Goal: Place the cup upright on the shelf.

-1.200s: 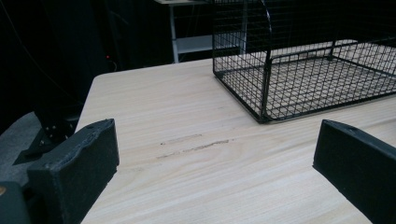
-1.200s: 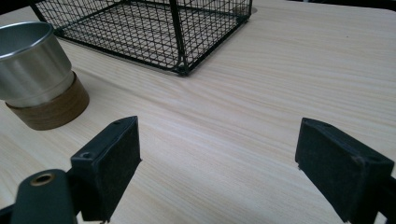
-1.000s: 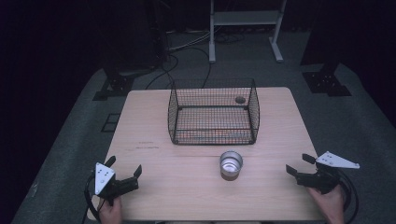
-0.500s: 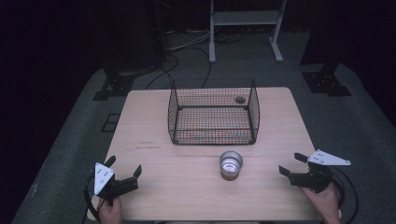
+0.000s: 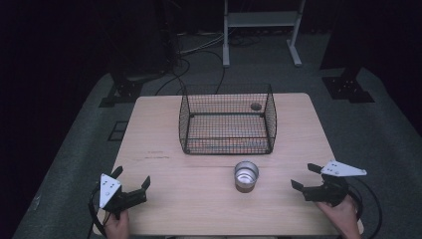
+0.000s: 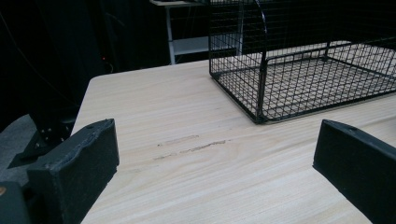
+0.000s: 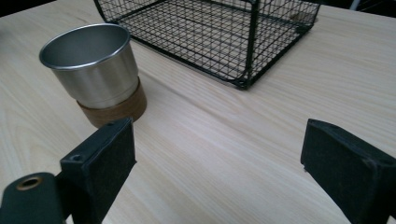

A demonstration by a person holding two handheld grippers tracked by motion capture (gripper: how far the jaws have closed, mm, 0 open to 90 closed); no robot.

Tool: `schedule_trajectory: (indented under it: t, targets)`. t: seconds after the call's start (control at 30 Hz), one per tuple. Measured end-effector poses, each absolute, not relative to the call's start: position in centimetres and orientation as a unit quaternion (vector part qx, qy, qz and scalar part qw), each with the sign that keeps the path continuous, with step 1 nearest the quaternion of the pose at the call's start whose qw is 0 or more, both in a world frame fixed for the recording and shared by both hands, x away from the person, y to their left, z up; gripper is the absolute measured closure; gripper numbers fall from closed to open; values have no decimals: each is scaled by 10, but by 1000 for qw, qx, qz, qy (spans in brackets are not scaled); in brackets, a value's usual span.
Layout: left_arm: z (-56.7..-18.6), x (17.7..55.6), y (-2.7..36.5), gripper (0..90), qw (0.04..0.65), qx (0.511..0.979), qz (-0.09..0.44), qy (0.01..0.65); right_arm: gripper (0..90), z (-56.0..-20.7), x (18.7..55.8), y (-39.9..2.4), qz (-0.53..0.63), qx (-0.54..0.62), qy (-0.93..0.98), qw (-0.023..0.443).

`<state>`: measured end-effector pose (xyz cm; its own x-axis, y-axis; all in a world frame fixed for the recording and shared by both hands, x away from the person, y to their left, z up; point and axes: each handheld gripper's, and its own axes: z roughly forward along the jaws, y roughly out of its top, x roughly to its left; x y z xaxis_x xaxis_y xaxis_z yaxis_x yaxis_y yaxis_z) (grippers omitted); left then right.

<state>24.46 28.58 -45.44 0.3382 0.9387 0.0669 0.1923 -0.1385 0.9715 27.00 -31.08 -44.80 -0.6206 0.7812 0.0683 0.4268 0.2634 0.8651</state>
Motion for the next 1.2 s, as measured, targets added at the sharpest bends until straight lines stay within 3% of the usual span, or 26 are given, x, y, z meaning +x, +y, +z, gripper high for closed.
schedule_trajectory:
  t: [1.2]
  targets:
    - [-454, 242, 289, 0, 493, 649, 383, 435, 24, -447, 262, -260, 452, 331, 812, 166]
